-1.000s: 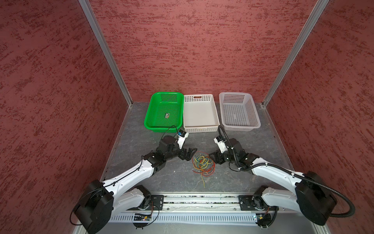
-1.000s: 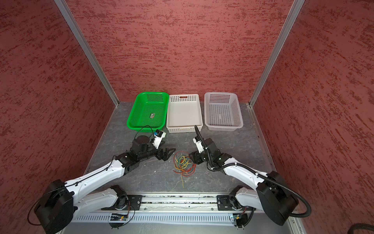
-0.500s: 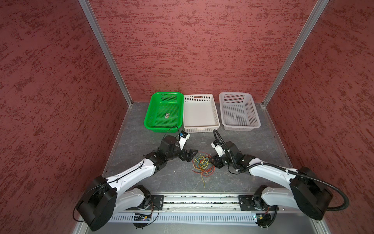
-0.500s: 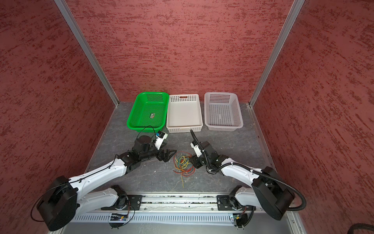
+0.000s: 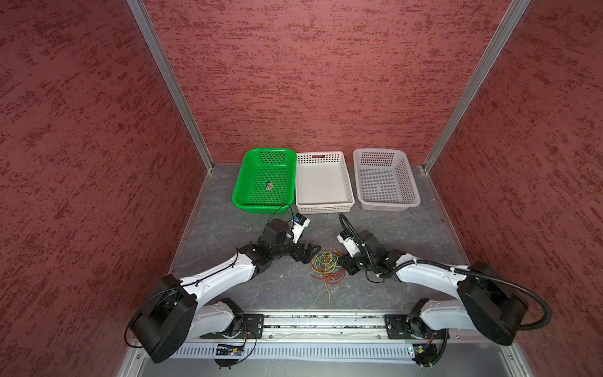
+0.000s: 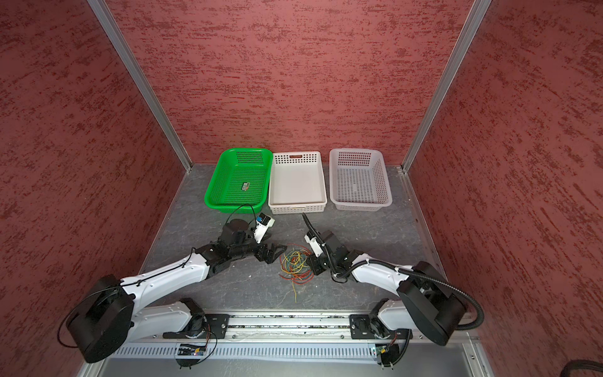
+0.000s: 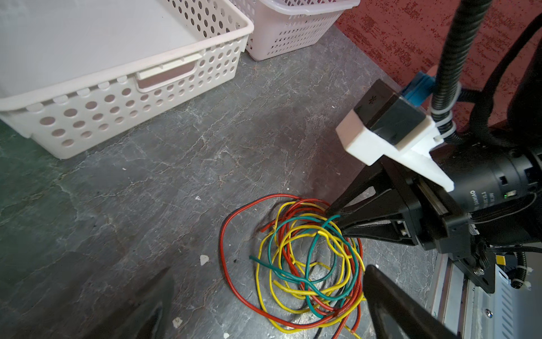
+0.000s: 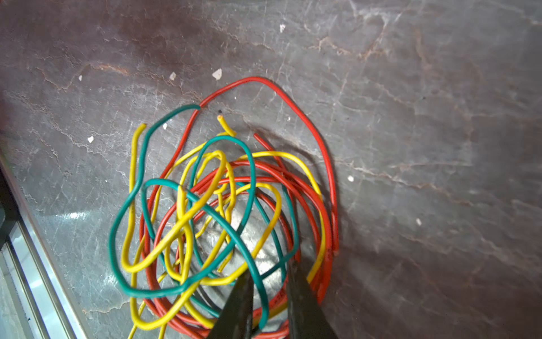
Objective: Untangle and sort cables by color
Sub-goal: Untie the cable.
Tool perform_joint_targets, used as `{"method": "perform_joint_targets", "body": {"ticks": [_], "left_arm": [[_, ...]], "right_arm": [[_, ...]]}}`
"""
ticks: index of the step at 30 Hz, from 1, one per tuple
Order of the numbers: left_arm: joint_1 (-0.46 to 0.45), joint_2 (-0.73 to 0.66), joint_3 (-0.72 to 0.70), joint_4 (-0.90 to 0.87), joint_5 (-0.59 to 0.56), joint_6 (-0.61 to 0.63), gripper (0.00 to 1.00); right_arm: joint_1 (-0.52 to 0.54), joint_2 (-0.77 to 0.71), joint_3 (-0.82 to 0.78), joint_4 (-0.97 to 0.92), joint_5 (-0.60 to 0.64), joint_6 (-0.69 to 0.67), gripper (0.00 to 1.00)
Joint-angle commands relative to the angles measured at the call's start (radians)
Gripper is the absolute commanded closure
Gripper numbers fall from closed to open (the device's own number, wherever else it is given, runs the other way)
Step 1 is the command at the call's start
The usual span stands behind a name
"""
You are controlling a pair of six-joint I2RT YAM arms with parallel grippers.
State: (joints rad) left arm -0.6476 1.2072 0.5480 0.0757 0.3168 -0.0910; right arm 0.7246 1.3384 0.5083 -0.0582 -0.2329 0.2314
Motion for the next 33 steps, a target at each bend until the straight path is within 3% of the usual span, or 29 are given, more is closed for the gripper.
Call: {"method": "perform_joint_targets", "body": {"ticks": [1,17,33], "left_arm": [[-0.009,0.014,0.021,0.014,0.016,0.028,0.01],[-0.104,0.179,0.122,-0.024,0.007,0.103,0.01],[-0.126,0.343,0.157,0.103,-0.02,0.087,0.01]], "right_arm": [[0.01,0.005,0.029,0.0,-0.008,-0.01,0.81],[0.013,-0.043,0.052,-0.031,0.003,-0.021,1.0],[0.013,-0.158,0.117,-0.065,-0.063,-0.021,1.0]]}}
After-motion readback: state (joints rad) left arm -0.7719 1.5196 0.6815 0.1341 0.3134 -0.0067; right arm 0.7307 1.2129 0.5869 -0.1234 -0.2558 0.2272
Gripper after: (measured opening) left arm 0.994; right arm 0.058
